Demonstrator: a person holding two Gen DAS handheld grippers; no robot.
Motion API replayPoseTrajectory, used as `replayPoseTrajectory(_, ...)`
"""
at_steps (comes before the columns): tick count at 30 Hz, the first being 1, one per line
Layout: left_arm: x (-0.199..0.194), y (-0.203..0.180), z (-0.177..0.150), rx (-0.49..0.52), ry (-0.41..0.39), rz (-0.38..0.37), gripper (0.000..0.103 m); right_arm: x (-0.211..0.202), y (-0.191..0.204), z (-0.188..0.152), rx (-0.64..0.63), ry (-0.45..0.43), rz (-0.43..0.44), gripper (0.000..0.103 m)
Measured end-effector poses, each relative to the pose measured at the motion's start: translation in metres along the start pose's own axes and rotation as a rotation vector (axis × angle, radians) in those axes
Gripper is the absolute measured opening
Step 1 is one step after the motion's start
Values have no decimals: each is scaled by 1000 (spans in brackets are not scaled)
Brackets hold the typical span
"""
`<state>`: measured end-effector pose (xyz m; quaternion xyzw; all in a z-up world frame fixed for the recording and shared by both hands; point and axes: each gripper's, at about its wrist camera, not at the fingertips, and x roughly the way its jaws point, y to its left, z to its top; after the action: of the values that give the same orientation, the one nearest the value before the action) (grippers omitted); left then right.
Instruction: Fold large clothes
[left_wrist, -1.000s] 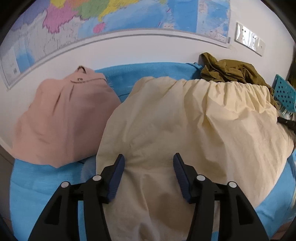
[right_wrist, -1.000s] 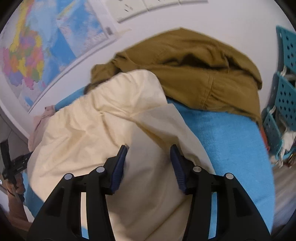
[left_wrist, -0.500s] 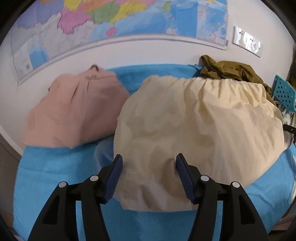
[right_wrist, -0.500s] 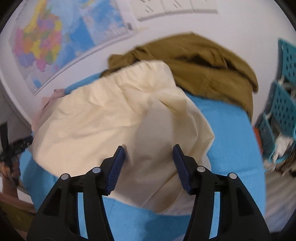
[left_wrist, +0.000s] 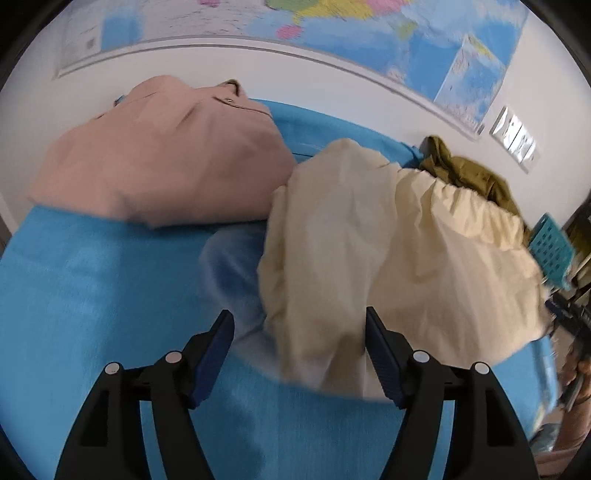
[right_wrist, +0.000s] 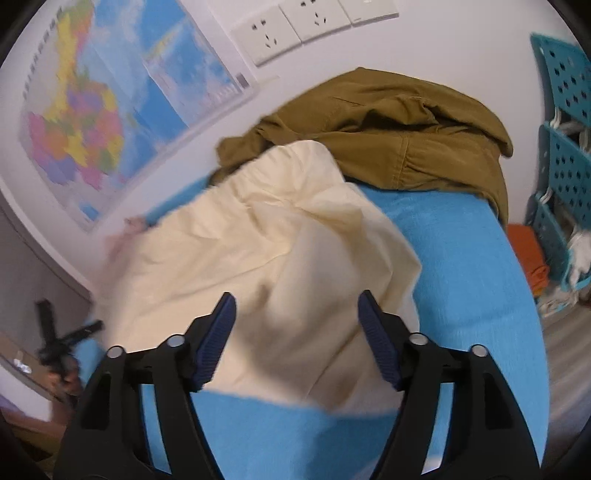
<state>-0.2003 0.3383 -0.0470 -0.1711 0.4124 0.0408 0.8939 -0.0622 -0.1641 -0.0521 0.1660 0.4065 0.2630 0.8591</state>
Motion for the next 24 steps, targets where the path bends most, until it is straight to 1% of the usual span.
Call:
replayPoseTrajectory(4,-11,1,-19,17,29,3,68,-17,-11,-23,100,38,116,75)
replayPoseTrajectory(5,-12,1,-25,16,46,-8,68,-19,-14,-29,124,51,137,77)
replayPoseTrajectory(6,-12,0,-32,7,73,-40,68,-21,-15,-34,140,58,153,80)
replayPoseTrajectory(7,-11,-1,-37,8,90,-58,68,-21,-16,-39,159,73,172,85)
replayPoseTrajectory(9,-9,-8,-46,19,112,-87,68,-16,-19,-51,201,117,200,85)
replayPoseTrajectory(12,-7,-21,-54,34,115,-133,69,-7,-19,-62,232,150,207,85)
replayPoseTrajectory(15,-2,-30,-55,33,121,-166,70,1,-12,-62,222,145,205,85)
replayPoseTrajectory(18,5,-39,-50,36,124,-181,75,11,-6,-57,217,138,208,86)
replayPoseTrajectory(19,7,-41,-48,34,124,-185,78,15,-3,-56,216,136,196,86)
replayPoseTrajectory(21,12,-44,-43,21,132,-215,79,21,1,-54,202,127,181,87)
replayPoseTrajectory(23,15,-45,-41,10,128,-234,84,29,7,-51,191,117,156,90)
replayPoseTrajectory(24,16,-46,-39,8,126,-238,84,31,9,-50,181,115,150,90)
